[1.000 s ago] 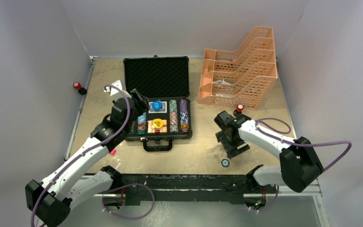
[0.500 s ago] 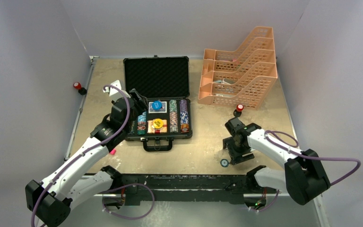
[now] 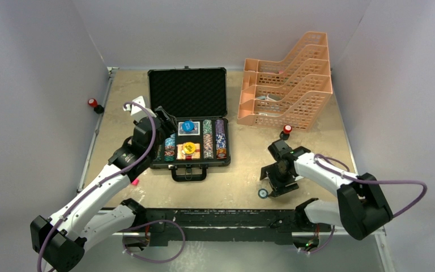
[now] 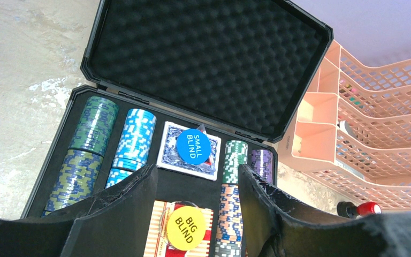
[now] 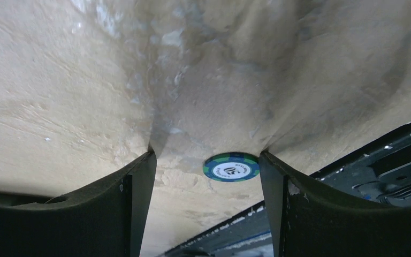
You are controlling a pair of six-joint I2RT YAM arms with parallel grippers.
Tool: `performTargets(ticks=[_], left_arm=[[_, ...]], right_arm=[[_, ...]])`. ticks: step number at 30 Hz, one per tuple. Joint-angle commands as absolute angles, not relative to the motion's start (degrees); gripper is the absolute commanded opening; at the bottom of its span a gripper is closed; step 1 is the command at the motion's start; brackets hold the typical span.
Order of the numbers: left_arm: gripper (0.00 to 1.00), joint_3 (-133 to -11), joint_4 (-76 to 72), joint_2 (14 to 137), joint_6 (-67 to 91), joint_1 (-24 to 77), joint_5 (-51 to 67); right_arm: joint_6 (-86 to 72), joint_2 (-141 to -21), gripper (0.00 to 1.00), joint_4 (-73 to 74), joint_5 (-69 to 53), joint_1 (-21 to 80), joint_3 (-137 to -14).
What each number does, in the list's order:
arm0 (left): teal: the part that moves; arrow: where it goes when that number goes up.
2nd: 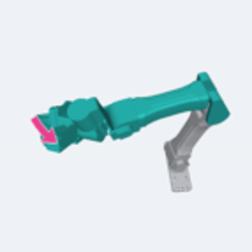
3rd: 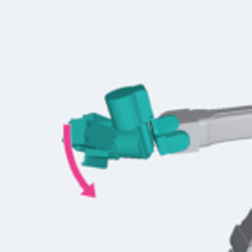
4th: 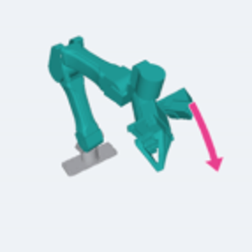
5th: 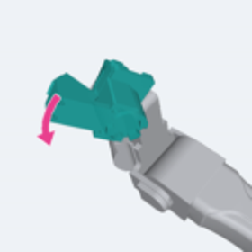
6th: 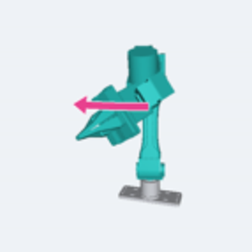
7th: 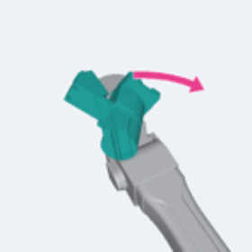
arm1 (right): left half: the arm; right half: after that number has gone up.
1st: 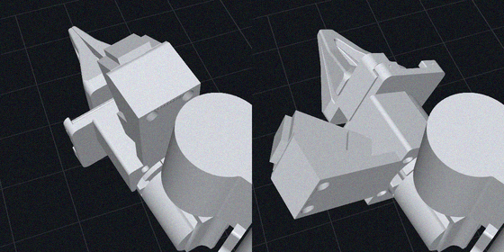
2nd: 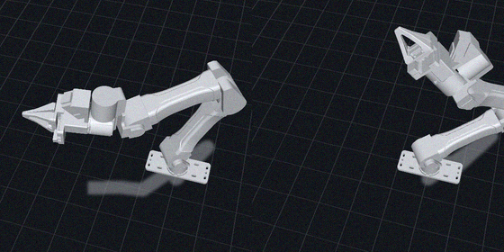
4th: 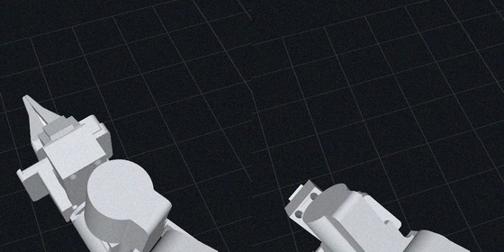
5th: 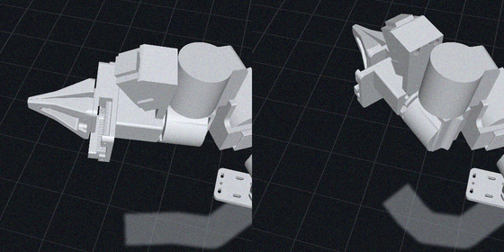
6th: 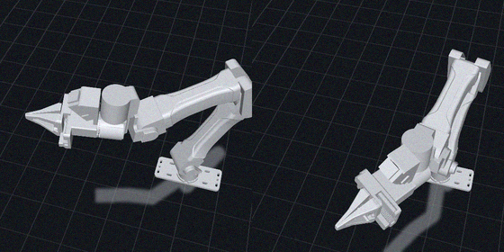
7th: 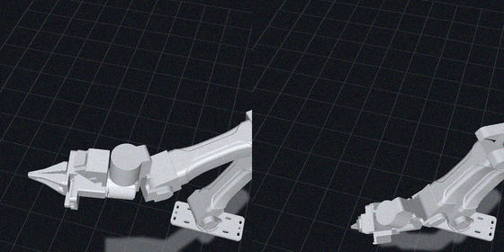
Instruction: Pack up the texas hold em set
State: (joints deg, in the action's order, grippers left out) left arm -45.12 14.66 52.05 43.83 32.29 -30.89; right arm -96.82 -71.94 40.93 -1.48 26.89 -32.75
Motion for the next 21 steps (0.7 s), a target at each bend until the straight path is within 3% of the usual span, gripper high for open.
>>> performTargets(ticks=[1, 7, 13, 21], left_arm=[[0.56, -45.77, 13.22, 51.12, 42.78, 31.99, -32.08], [0.56, -45.90, 13.25, 51.44, 42.71, 31.99, -32.10], [0.56, -45.93, 13.27, 51.66, 42.76, 31.90, -31.99], [0.56, -45.80, 13.36, 51.52, 42.80, 31.89, -31.86]], right_arm=[[-90.56, -77.61, 0.71, 34.84, -1.50, 27.18, -33.37], [-87.22, -79.98, 0.68, 31.81, -0.55, 29.59, -35.45], [-86.74, -79.97, 0.51, 32.12, 2.16, 29.93, -34.84], [-86.13, -81.51, 0.48, 34.06, 6.02, 29.88, -36.43]])
